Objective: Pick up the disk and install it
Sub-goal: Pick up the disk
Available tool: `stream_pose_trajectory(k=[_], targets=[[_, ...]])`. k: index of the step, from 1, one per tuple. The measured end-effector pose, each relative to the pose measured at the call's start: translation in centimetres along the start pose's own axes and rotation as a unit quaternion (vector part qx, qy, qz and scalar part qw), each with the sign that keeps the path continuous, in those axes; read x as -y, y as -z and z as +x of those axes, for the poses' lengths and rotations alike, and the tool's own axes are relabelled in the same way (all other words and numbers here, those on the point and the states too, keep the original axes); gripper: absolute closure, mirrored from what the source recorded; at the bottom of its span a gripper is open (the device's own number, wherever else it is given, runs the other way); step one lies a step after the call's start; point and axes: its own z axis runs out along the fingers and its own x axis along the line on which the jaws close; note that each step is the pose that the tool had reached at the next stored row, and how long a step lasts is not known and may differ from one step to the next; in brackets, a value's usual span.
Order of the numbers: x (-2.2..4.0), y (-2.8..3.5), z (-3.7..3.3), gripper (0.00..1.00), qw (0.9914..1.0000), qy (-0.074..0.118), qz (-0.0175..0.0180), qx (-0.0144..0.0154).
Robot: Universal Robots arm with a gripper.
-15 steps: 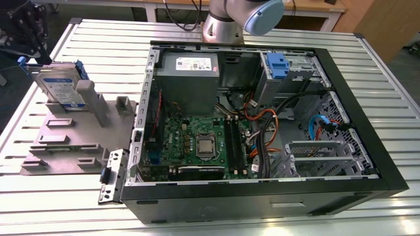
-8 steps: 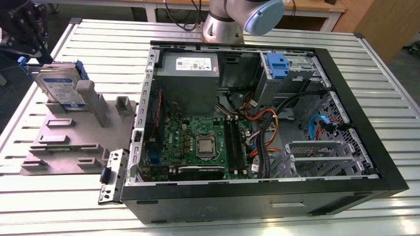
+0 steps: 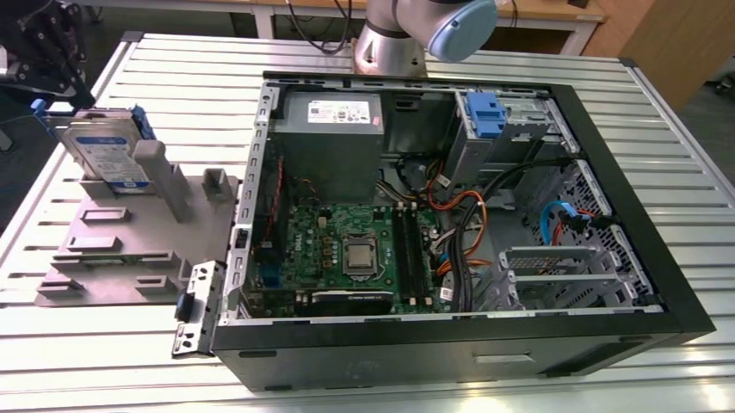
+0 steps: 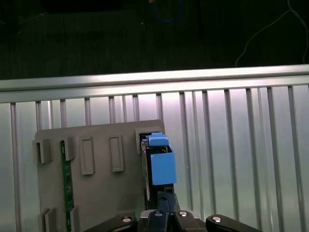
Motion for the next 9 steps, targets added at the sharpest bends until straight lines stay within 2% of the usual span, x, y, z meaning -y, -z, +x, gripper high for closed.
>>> stream_pose_trajectory(k=[5, 7, 9], targets=[[0.00, -0.01, -0.01, 0.89, 1.00000, 0.000, -0.0004, -0.0005], [0.05, -0.01, -0.01, 0.89, 0.99997, -0.001, -0.0072, -0.0011], [0.04, -0.02, -0.01, 0.89, 0.99997, -0.001, -0.0076, -0.0012]])
